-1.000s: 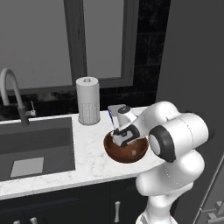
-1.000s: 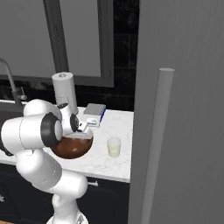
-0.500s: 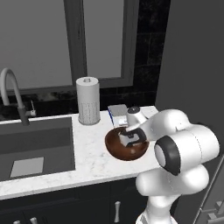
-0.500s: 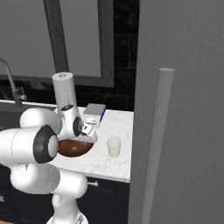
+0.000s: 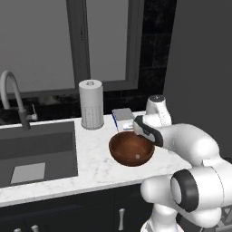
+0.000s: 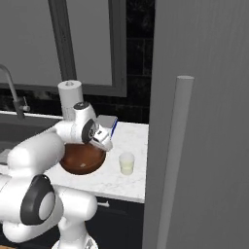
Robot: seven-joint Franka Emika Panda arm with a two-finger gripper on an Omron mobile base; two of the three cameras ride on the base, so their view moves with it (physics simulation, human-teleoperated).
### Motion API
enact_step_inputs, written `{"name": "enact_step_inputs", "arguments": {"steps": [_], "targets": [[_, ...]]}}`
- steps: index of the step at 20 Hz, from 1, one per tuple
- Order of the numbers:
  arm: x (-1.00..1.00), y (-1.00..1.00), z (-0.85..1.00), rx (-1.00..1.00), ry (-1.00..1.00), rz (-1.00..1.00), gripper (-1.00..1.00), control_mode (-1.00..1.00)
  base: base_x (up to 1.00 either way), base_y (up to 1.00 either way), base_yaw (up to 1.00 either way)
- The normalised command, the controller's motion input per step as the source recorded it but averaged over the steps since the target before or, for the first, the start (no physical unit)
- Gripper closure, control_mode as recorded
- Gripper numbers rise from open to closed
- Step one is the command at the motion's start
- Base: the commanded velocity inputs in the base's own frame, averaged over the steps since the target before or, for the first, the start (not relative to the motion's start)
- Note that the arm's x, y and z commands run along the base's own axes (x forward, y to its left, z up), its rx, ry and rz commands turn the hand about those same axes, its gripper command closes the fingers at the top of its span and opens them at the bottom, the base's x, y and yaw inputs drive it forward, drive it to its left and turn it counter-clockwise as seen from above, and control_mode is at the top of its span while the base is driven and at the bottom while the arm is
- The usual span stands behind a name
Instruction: Grab a lemon wedge from the fridge and one ice cube from the ice bowl, and put them in the glass of lemonade.
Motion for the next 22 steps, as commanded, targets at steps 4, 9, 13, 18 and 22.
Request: {"name": "enact_step_inputs", "arguments": {"steps": [4,9,13,18,22], "targets": [[-0.05,-1.00,0.26,0.13,0.03,-0.27,1.00,-1.00,0.00,0.00,0.00],[0.01,-0.97,0.00,0.06,0.11,-0.24,1.00,-1.00,0.00,0.00,0.00],[0.04,-0.41,-0.01,0.01,0.05,-0.15,1.00,-1.00,0.00,0.00,0.00],[0.14,-0.13,-0.24,0.00,0.02,0.00,1.00,-1.00,0.00,0.00,0.00],[0.20,0.00,-0.19,0.00,0.03,0.00,1.00,-1.00,0.00,0.00,0.00]]}}
